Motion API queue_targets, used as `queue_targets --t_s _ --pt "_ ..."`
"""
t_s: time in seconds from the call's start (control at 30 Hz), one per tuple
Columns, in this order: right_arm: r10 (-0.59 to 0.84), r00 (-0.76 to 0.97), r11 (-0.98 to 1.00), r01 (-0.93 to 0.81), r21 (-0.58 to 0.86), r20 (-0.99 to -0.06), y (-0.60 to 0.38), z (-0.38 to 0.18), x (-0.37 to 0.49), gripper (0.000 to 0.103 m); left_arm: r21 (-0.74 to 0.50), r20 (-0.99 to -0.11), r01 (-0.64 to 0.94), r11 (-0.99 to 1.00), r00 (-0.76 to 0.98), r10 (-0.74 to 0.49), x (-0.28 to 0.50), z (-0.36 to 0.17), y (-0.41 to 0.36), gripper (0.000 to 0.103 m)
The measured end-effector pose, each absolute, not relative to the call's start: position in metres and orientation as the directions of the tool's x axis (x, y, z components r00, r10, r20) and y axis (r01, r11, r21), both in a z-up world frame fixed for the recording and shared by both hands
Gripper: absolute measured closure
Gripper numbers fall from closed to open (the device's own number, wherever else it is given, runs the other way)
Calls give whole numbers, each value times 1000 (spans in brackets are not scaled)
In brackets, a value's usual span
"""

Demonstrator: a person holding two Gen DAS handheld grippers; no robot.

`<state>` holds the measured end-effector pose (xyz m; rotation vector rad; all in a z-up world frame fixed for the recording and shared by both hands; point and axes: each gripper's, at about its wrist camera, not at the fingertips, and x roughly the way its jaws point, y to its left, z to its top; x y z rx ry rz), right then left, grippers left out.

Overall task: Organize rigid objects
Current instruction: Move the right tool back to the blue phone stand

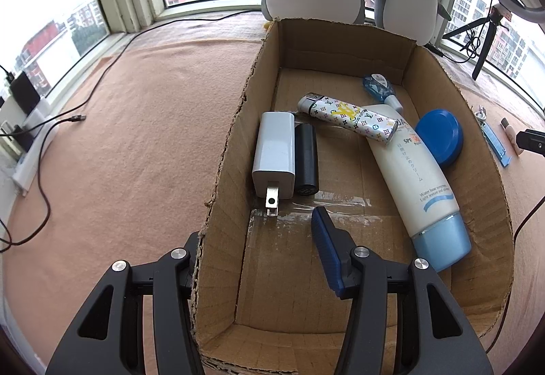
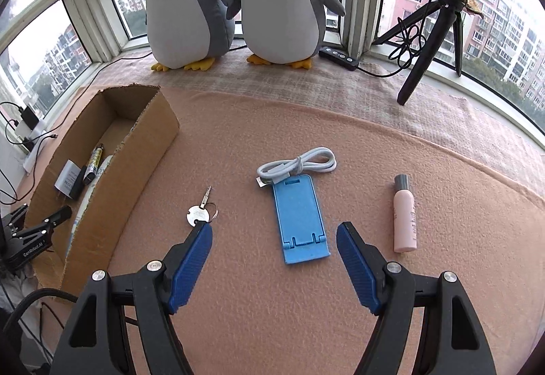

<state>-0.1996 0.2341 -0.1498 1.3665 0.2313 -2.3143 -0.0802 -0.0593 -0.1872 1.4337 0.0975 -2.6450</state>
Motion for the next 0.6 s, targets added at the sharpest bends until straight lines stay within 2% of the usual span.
queue_targets --t_s 0.13,0.2,0.23,0.6 --pt "-276 -391 -883 464 70 -878 236 -160 -207 37 9 -838 147 -989 -539 -88 -81 -187 -58 50" --pt "-258 -382 -880 472 53 -888 233 -167 -212 45 10 -838 147 -989 -538 -88 -81 -187 -58 50" --pt "-253 -375 -878 476 48 -892 232 -169 -215 46 10 -838 148 -989 -538 -89 -81 -187 -58 50" --pt "-203 -340 -869 495 10 -918 222 -187 -237 49 8 -839 152 -988 -537 -90 -81 -187 -60 50"
